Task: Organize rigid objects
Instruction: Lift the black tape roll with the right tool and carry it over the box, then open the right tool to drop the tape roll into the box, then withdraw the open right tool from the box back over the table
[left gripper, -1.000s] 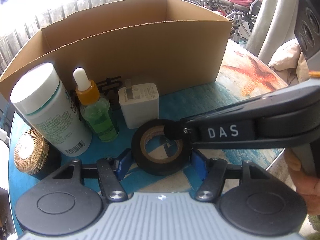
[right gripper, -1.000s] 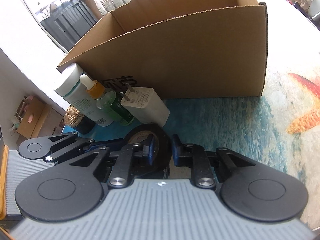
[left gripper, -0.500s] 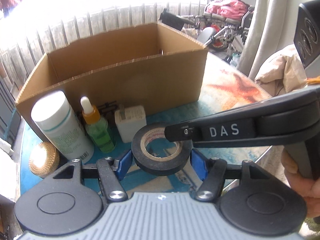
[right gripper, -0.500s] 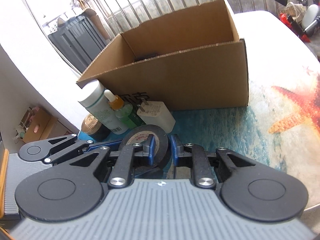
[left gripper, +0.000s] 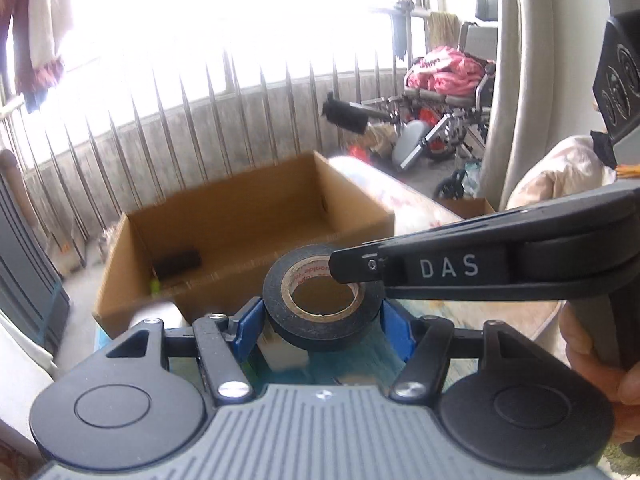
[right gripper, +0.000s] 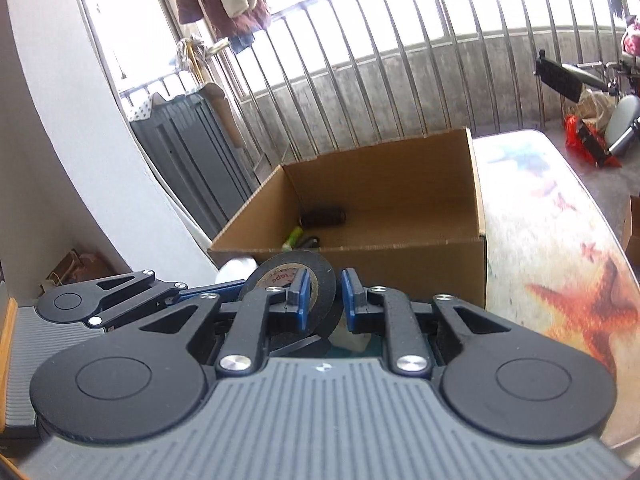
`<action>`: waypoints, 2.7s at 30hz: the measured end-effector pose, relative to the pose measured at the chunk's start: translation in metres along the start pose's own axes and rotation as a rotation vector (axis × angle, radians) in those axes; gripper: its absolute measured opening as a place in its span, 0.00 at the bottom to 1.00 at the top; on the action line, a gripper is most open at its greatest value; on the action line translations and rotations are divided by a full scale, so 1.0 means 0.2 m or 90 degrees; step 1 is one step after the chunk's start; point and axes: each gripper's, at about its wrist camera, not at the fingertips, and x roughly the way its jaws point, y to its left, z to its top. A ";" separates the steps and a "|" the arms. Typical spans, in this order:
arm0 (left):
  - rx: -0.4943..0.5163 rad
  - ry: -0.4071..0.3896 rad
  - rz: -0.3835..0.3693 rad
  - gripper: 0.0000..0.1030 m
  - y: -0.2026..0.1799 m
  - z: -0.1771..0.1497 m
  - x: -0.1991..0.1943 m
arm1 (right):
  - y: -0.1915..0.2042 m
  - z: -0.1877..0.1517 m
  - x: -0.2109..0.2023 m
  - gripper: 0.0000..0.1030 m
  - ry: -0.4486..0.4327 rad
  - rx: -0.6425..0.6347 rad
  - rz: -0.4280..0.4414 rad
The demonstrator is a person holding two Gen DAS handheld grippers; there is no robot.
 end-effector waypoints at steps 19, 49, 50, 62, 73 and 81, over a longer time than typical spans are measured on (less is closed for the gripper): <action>-0.119 0.163 -0.034 0.63 0.58 0.53 0.52 | -0.03 0.79 0.77 0.17 0.186 -0.041 0.053; -0.271 0.422 -0.042 0.67 0.95 0.34 1.39 | -0.40 0.60 1.76 0.21 0.437 0.126 0.059; -0.272 0.414 -0.039 0.67 0.95 0.34 1.35 | -0.40 0.60 1.74 0.22 0.431 0.129 0.057; -0.257 0.266 -0.056 0.83 0.94 0.50 0.82 | -0.33 0.86 1.10 0.25 0.238 0.143 0.149; -0.238 0.119 -0.131 0.97 0.78 0.43 0.13 | -0.32 0.58 0.12 0.48 0.047 0.176 0.217; -0.282 0.121 -0.157 0.99 0.57 0.08 -0.03 | -0.30 -0.01 -0.24 0.80 0.008 0.133 0.087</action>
